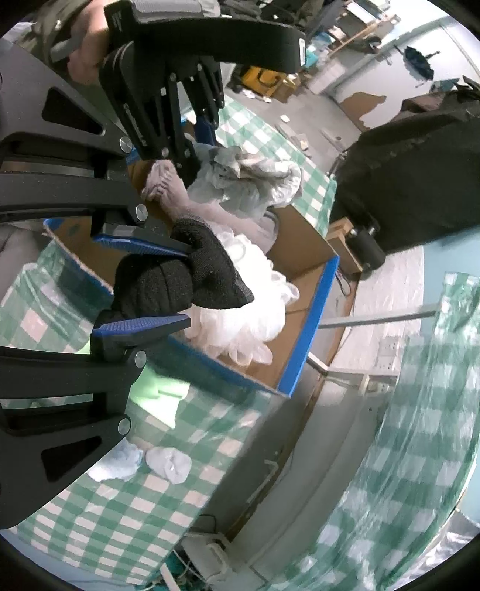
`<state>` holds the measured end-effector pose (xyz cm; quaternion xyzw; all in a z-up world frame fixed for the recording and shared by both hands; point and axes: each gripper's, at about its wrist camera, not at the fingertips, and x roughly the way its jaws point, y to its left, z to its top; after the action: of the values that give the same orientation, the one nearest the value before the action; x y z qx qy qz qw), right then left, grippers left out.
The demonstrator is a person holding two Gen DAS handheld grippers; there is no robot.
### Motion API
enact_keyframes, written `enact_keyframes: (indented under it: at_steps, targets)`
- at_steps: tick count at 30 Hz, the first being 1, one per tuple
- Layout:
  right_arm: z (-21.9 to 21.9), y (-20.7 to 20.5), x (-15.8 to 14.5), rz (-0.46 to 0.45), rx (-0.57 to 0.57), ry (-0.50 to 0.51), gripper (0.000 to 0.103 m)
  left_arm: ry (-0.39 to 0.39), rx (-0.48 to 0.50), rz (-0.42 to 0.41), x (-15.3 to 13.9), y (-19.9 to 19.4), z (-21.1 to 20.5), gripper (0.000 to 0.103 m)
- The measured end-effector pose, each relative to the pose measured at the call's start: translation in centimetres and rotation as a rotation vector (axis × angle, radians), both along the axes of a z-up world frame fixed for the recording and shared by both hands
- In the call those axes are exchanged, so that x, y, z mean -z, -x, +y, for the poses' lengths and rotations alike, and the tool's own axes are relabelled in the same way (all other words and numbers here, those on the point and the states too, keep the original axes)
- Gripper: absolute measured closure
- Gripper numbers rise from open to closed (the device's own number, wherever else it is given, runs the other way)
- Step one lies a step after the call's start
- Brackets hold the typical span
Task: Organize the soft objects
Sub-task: 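Lower both items into the box and open both grippers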
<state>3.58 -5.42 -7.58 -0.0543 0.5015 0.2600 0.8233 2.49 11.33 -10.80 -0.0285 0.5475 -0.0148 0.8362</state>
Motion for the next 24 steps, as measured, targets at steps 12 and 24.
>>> enact_keyframes:
  at_steps: [12, 24]
  targets:
    - [3.1, -0.1, 1.8, 0.054, -0.048, 0.016, 0.074, -0.015, -0.031, 0.045, 1.8, -0.2, 1.2, 0.073]
    - [4.2, 0.0, 2.8, 0.076, -0.054, 0.032, 0.053, -0.006, -0.107, 0.019, 1.2, 0.1, 3.1, 0.029]
